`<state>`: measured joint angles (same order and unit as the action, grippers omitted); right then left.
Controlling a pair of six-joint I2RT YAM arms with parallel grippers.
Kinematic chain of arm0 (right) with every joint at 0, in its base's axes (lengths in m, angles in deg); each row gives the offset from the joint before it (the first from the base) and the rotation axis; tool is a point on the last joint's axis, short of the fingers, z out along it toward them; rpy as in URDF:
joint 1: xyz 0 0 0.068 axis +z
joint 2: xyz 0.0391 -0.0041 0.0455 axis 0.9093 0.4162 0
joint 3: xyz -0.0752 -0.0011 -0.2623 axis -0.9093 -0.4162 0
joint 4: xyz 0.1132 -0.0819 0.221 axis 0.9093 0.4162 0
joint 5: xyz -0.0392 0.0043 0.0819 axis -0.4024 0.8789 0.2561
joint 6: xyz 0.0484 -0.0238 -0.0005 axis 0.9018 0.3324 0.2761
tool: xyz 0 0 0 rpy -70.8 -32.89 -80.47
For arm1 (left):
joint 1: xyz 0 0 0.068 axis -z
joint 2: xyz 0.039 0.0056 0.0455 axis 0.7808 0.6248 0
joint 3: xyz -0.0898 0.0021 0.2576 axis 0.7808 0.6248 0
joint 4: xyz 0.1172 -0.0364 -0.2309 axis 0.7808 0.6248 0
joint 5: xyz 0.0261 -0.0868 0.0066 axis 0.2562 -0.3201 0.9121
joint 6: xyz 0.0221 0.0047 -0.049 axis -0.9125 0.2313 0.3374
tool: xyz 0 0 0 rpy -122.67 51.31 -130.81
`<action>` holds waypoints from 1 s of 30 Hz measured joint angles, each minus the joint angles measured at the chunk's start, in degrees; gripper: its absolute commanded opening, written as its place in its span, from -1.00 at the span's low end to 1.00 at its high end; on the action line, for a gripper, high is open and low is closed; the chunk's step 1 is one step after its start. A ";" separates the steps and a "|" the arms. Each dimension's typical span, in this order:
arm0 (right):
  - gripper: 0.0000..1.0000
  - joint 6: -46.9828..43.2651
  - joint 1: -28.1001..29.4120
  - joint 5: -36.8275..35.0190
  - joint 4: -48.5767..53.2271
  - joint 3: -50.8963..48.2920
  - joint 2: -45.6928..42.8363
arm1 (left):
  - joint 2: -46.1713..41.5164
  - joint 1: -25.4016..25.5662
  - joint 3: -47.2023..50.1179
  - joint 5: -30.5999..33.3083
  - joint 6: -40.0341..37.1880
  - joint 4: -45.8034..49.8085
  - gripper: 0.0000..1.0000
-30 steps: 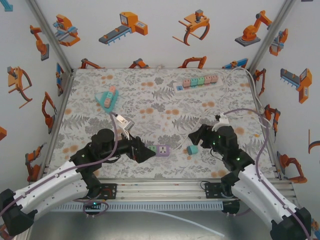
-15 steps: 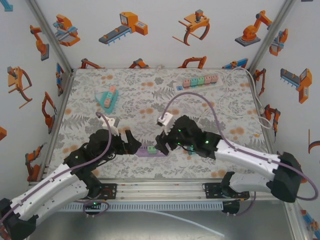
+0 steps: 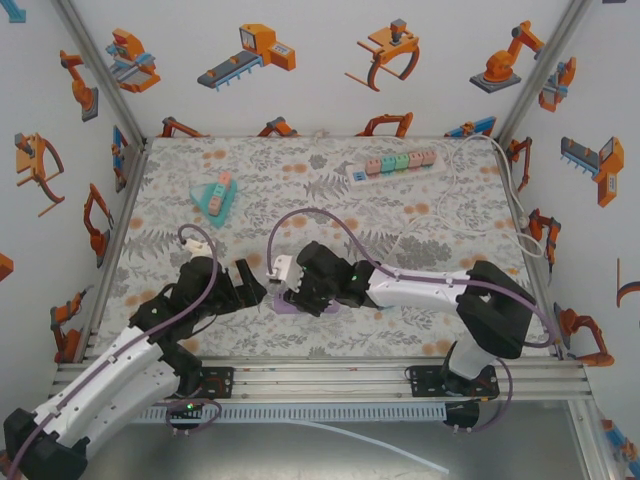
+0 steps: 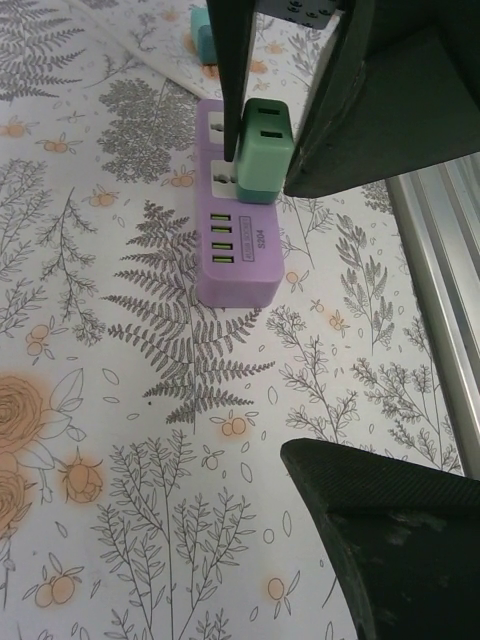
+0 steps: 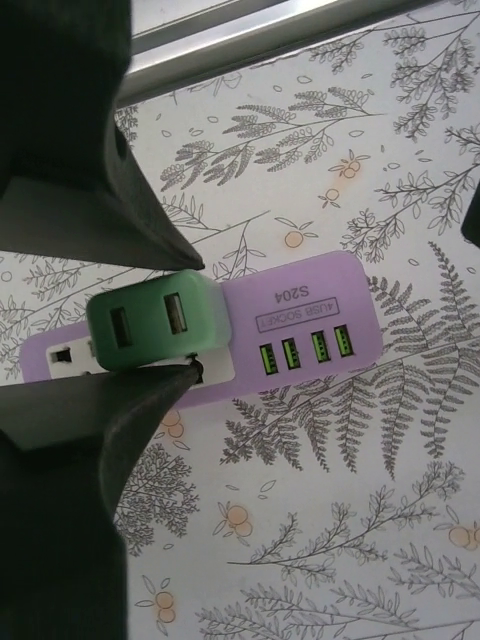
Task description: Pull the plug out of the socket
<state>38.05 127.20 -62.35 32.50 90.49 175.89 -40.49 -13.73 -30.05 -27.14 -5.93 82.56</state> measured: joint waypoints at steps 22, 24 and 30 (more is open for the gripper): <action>-0.49 -6.19 0.02 6.12 -5.18 -2.19 -0.02 | 22.75 -1.03 2.25 -13.70 6.36 -16.37 0.07; -0.50 -7.08 0.02 6.12 -5.07 -2.19 -0.02 | 23.56 -1.03 2.54 -14.05 6.84 -16.85 0.06; -0.50 -10.21 0.02 6.08 -4.55 -1.81 0.00 | 25.29 -1.07 2.58 -13.90 7.63 -16.92 0.02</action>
<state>27.84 127.22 -56.28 27.95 88.67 175.89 -15.20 -14.80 -27.47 -41.04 1.69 65.64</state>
